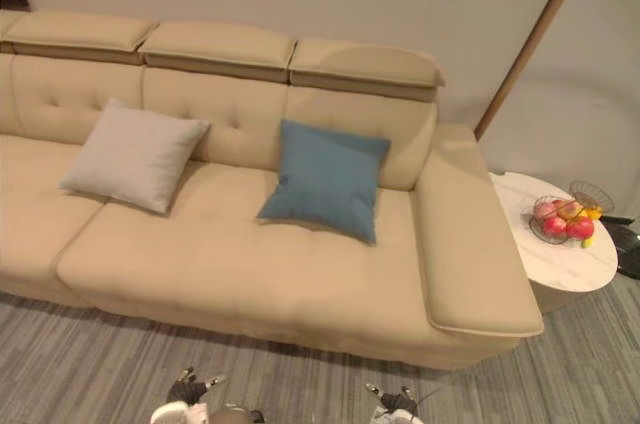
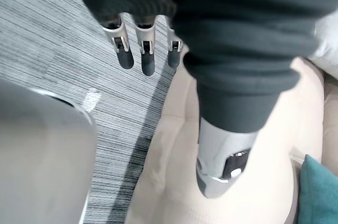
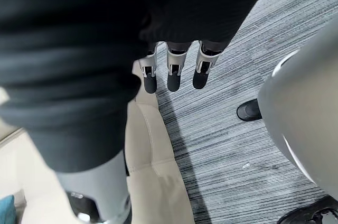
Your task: Pick up cushions and gather them together orderly.
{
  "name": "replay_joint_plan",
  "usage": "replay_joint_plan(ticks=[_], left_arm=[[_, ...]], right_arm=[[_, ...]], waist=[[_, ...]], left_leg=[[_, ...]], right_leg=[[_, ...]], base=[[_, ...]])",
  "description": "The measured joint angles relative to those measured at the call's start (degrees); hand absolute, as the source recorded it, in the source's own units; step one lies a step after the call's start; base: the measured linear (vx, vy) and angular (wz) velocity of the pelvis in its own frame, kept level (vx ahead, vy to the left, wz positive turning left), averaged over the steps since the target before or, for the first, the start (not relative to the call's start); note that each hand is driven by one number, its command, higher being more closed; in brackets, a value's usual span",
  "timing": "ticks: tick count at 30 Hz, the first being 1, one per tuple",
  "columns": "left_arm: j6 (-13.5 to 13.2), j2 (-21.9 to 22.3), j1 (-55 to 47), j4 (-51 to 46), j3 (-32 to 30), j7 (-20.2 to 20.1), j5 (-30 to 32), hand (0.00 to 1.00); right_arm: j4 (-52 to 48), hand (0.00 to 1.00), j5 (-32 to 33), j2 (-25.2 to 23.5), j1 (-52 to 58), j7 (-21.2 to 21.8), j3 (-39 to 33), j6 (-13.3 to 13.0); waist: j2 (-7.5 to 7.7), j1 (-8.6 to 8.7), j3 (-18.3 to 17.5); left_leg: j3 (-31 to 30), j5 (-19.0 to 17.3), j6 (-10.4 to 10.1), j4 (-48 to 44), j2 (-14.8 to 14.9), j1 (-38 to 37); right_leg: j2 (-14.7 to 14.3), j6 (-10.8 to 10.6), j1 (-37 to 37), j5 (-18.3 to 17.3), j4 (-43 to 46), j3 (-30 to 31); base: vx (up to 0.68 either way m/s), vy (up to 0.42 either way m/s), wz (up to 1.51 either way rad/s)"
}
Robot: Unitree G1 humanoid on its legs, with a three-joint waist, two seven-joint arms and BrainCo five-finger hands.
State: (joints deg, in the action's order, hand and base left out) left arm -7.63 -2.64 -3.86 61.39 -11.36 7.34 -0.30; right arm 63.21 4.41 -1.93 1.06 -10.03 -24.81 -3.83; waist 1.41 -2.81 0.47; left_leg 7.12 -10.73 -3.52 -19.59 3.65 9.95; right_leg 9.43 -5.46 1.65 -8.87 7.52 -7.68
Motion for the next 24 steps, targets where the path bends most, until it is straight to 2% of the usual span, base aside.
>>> replay_joint_plan(ticks=[5,12,13,20,24], left_arm=[[0.49,-0.14,0.73,1.86,0.02,-0.11,0.29,0.0],[0.58,-0.61,0.99,3.45,0.05,-0.2,0.29,0.0],[0.75,-4.93,-0.86,5.11,1.8,-0.24,1.3,0.0],[0.74,-5.02,-1.29,5.08,1.81,-0.28,1.35,0.0],[0.79,-5.1,-1.33,5.09,1.77,-0.66,2.02,0.0]], right_arm=[[1.63,0.0,0.02,1.44,-0.07,0.0,-2.05,0.13],[2.59,0.0,0.01,4.09,-1.84,0.0,-2.02,0.13],[5.2,0.0,0.04,4.16,0.44,0.1,-3.05,0.38],[5.2,0.0,-0.06,4.21,1.34,0.12,-1.65,0.39],[5.17,0.0,-2.36,4.5,1.34,0.17,-0.07,0.57]], waist=[[-0.5,0.39,-0.02],[-0.28,0.55,0.18],[0.82,2.51,-0.47],[0.44,2.58,-0.55],[0.27,2.7,-0.4]], left_leg=[[-2.39,0.95,0.28,0.65,0.02,-1.51],[-2.83,1.04,0.14,3.66,0.04,-4.92],[-5.94,6.83,-0.26,18.15,-0.64,-13.96],[-5.49,6.87,-0.21,18.64,-0.67,-12.89],[-5.25,9.87,-0.28,21.6,-1.05,-12.08]], right_leg=[[-0.97,-0.38,2.71,0.56,-1.5,-1.02],[-1.69,1.94,5.6,1.93,-3.8,0.28],[-2.08,0.63,5.53,3.72,-1.61,2.45],[-2.08,0.44,4.33,4.3,-1.61,2.57],[-2.11,0.41,2.28,4.21,-2.25,3.1]], base=[[0.11,-0.083,0.13],[0.07,-0.018,-0.01],[0.0,0.0,0.0],[-0.07,-0.002,-0.04],[-0.02,-0.015,-0.03]])
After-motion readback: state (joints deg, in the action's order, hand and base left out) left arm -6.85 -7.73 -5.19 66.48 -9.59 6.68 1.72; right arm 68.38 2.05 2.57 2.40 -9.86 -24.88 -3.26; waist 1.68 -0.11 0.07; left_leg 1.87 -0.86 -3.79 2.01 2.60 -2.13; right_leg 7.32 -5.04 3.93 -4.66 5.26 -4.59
